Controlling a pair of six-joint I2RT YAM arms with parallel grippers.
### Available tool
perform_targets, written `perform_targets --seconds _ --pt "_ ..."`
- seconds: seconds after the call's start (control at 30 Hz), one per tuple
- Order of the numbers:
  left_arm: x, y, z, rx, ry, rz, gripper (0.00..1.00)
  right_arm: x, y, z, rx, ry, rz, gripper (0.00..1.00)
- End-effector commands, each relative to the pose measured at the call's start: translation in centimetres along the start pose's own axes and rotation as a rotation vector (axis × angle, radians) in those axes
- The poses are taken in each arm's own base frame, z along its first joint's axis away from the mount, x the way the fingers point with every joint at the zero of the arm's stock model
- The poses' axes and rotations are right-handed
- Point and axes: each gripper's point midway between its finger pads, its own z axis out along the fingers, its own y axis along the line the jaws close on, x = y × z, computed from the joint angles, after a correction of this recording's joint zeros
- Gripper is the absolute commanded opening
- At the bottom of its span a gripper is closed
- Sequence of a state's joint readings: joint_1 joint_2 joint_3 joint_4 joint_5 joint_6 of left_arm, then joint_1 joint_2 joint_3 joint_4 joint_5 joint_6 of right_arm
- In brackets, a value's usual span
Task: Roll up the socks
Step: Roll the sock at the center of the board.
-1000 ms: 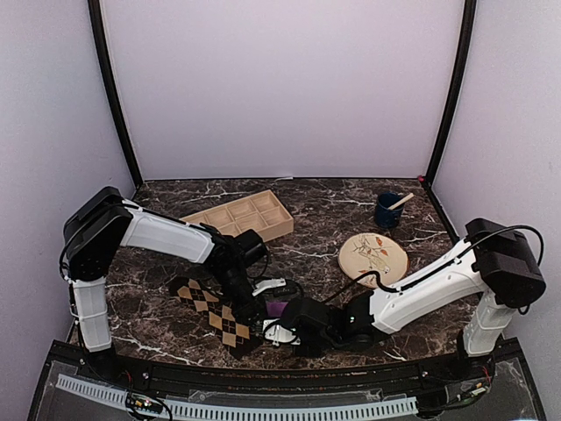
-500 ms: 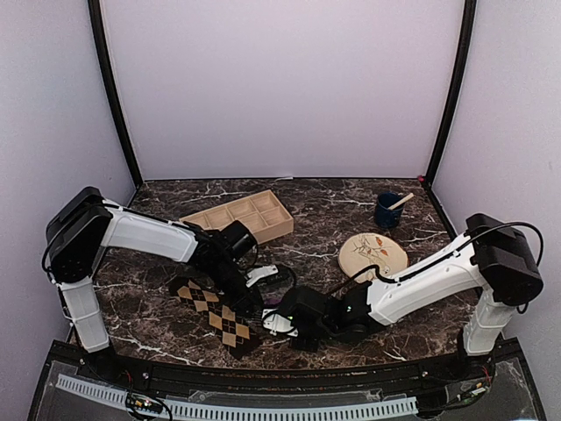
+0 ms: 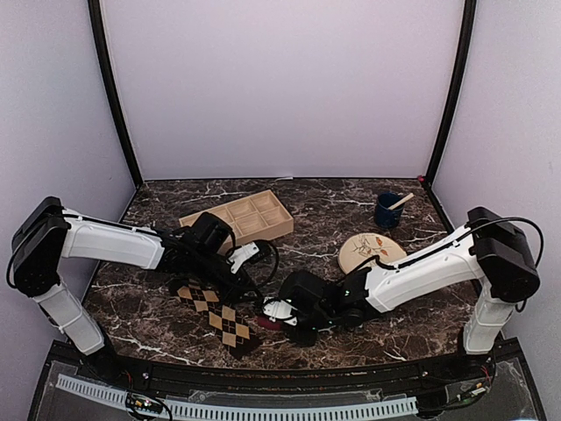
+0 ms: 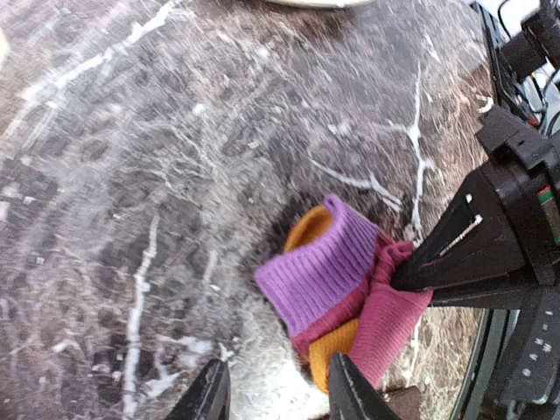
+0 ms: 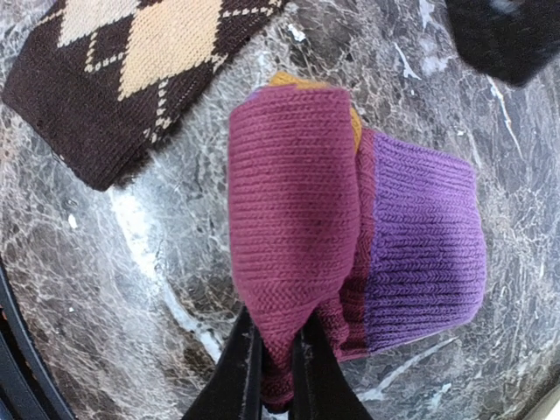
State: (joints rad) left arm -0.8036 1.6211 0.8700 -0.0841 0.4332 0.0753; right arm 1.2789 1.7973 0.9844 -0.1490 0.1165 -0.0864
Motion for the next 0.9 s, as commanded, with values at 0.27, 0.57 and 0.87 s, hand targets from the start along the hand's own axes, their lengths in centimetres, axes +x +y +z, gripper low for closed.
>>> perform_targets --seconds 0.27,0.57,0.87 --pt "-1.1 2.2 -2.6 -0.181 -0.179 -0.012 0.41 1.1 1.8 0.3 -0.267 0.094 0.212 0.00" --pt "-1.0 2.5 -3.2 -0.223 -0.212 -0.009 0.41 1.0 1.3 -0.3 -0.383 0.075 0.333 0.00" --pt "-0.3 -1.2 -1.6 -0.176 -0.155 0.148 0.41 2.0 0.4 -0.4 -0.515 0.070 0.506 0.00"
